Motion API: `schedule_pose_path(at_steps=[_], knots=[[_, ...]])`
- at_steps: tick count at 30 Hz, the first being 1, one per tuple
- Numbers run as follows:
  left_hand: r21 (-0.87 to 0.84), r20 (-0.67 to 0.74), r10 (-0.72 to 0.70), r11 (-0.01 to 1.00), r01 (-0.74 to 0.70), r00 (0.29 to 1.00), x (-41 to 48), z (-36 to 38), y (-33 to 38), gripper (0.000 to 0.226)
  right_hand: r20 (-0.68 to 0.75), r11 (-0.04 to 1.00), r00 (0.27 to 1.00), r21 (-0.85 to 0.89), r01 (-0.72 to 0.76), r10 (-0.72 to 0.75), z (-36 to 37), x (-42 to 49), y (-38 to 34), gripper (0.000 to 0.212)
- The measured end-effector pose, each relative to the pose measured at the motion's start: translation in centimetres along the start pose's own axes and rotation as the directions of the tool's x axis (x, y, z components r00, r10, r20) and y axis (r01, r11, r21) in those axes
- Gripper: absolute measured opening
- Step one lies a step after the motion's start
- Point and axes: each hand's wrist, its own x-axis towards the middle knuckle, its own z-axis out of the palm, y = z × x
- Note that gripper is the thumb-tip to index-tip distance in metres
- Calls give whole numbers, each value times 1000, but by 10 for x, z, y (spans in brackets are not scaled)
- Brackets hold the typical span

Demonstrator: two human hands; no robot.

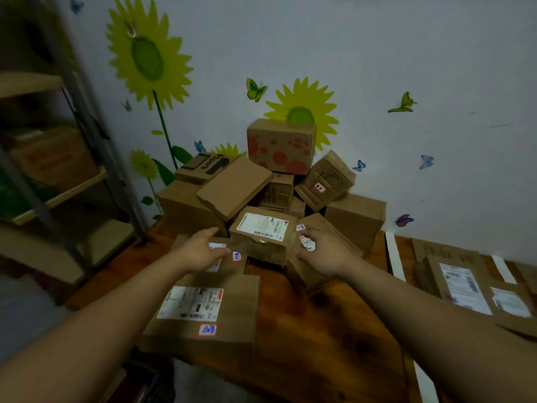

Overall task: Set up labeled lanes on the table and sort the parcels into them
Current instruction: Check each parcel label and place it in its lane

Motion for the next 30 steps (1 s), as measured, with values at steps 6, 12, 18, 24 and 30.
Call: schedule_pose_path(at_steps=[6,12,18,24,30], knots=[[-149,49,-79,985,85,996,56,18,23,61,57,983,998,180,-39,29,14,63,12,50],[-293,109,-164,937,189,981,112,43,28,50,177,889,979,427,-167,99,57,119,22,51],[-427,117,-237,865,264,964,130,46,23,50,202,804,966,541,-247,161,61,133,33,47],[-543,97,-103,828,139,990,116,42,42,34,73,717,980,671,-186,186,22,110,29,45],[-775,51,64,632,-1,997,75,14,73,39,-224,706,969,702,89,101,-36,55,14,83]])
